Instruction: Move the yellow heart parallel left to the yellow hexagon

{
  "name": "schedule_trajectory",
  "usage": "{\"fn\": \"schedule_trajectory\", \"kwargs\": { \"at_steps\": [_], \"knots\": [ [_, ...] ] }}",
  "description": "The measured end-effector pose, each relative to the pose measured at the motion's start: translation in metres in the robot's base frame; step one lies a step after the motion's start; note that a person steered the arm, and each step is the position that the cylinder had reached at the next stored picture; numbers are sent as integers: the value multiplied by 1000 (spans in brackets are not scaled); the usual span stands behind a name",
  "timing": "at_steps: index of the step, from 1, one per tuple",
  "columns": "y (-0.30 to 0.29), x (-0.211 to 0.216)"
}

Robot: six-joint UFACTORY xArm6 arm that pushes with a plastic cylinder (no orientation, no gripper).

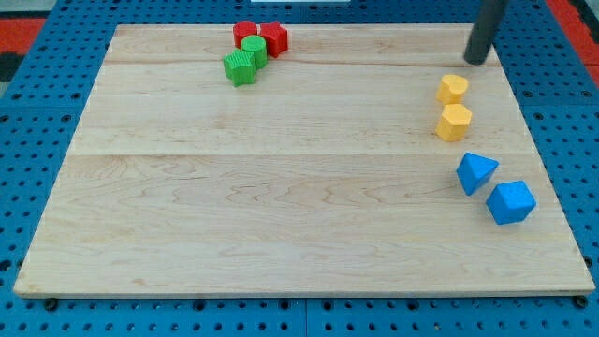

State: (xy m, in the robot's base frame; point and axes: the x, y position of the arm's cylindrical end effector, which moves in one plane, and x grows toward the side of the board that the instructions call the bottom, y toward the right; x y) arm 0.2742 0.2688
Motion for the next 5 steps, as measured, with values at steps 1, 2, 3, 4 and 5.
{"fn": "schedule_trajectory", "kwargs": {
  "at_steps": [1, 2, 3, 4, 5],
  "knots": [
    [9, 28],
    [-63, 52],
    [-131, 89],
    [-139, 99],
    [-109, 59]
  ]
}}
